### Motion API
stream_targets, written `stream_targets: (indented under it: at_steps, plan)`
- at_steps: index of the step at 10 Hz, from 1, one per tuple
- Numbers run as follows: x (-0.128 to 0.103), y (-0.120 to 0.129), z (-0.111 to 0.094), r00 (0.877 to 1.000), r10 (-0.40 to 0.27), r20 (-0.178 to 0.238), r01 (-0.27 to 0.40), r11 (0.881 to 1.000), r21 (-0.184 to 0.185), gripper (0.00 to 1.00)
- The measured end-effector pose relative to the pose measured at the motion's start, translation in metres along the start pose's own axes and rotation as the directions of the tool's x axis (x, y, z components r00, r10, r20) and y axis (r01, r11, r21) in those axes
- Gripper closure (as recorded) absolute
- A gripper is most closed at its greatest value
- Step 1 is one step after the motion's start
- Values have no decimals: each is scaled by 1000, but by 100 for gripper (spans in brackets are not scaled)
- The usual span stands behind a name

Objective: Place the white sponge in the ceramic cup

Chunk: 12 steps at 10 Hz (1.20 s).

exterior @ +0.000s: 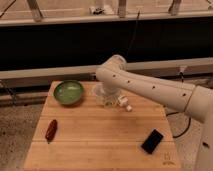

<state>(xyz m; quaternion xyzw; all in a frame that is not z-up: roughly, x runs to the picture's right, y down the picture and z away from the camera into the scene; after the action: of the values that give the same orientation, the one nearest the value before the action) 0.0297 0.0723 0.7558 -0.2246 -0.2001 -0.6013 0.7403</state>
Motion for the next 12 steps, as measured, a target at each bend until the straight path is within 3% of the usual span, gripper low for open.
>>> stream_targets:
  at_steps: [12]
  plan:
    - [57,-17,-4,1000,-18,-25,19,1000,18,99]
